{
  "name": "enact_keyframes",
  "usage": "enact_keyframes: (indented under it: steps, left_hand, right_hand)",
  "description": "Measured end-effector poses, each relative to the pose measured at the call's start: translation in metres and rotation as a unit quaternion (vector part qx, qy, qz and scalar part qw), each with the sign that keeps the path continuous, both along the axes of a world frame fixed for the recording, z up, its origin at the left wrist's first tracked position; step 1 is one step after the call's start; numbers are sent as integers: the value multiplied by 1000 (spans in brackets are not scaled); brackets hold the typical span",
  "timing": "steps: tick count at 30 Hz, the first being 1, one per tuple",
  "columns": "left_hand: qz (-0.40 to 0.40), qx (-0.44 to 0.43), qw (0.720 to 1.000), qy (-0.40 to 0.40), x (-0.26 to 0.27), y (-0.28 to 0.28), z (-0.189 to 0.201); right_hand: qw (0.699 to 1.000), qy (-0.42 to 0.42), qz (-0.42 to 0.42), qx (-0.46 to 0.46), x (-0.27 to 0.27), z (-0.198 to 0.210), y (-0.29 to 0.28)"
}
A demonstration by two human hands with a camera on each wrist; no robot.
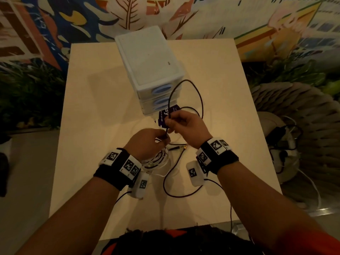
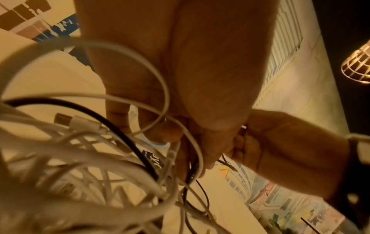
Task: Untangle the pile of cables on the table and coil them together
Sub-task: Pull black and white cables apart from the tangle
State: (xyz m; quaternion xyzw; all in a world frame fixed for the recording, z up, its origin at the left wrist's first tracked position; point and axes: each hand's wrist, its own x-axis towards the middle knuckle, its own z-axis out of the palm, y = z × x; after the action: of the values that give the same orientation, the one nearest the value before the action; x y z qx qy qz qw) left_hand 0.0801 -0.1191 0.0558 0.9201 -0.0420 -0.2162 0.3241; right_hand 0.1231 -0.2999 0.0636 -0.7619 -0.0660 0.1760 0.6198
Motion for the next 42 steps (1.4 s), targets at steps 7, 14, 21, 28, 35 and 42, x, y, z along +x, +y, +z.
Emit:
enact_keyframes:
  steps: [7, 14, 21, 28, 35, 42]
  left_hand:
    - [20, 26, 999, -26, 1, 0, -1]
    - [29, 11, 998, -45, -1, 0, -1]
    - [44, 17, 998, -42, 1, 0, 0]
    - [54, 22, 997, -52, -6, -2, 6]
    - [49, 36, 998, 5, -5, 2, -8]
    - [25, 60, 996, -54, -7, 2, 0]
  right_hand:
    - [998, 2, 60, -9, 2, 1, -8]
    - [994, -41, 72, -69, -4, -6, -3]
    - [999, -20, 2, 37, 2, 7, -1]
    - [989, -71, 63, -111, -2, -2, -1]
    - [995, -14, -57, 78, 9, 15, -6]
    - [981, -58, 105, -152, -12, -6, 0]
